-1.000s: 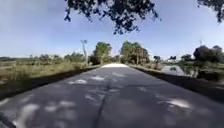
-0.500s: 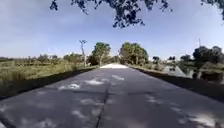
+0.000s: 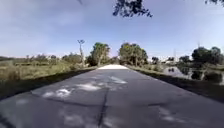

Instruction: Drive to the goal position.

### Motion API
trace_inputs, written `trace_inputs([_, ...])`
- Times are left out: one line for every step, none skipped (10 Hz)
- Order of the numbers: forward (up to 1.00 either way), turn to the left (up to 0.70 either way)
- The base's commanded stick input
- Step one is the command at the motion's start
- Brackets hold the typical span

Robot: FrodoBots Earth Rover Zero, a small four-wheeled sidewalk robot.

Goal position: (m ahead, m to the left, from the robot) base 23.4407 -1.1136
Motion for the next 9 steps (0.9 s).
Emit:
trace_inputs([0.85, -0.24])
trace_inputs([0.85, -0.34])
trace_inputs([0.85, -0.30])
trace_inputs([0.85, 0.00])
trace_inputs([0.85, 0.00])
trace_inputs([0.85, 0.00])
trace_inputs([0.85, 0.00])
trace_inputs([0.85, 0.00])
trace_inputs([0.85, 0.00])
